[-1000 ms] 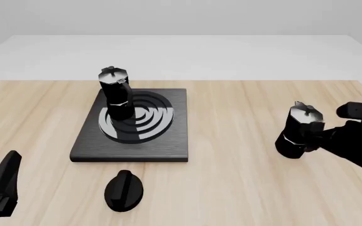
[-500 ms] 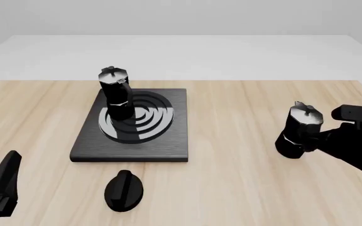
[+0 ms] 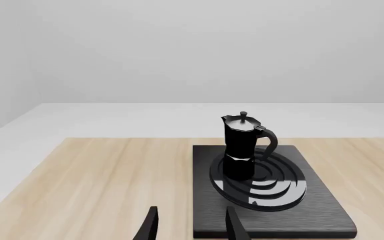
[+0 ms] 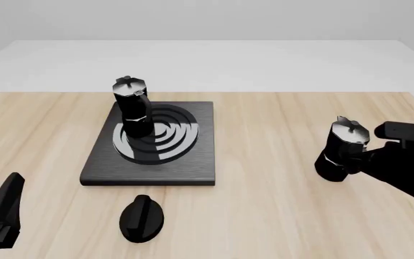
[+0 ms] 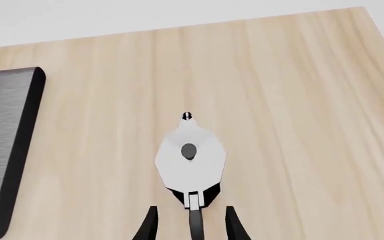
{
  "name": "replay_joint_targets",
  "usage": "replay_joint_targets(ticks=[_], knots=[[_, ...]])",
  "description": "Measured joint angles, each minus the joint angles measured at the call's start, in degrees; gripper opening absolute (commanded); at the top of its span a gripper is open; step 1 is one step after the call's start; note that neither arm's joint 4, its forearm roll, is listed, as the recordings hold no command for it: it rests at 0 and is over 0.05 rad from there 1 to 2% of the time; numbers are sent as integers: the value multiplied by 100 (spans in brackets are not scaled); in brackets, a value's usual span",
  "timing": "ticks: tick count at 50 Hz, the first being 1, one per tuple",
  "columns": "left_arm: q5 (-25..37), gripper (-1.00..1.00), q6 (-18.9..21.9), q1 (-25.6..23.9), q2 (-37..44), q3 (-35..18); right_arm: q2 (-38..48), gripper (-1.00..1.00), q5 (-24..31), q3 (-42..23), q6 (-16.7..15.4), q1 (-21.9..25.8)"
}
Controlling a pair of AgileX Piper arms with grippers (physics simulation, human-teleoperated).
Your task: Put both moka pots on the stove.
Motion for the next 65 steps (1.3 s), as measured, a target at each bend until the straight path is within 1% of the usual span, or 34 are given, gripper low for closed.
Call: replay_joint_targets(ticks=[22,23,52,65], knots=[[0,100,0,0,0,0,127,100,-80,-6,-13,8],[0,100,0,0,0,0,127,-100,-82,-8,-13,10],[0,100,0,0,-1,0,90,-100,-39,-11,-115,51],[0,100,0,0,0,0,-453,-100,331,-8,-92,4]])
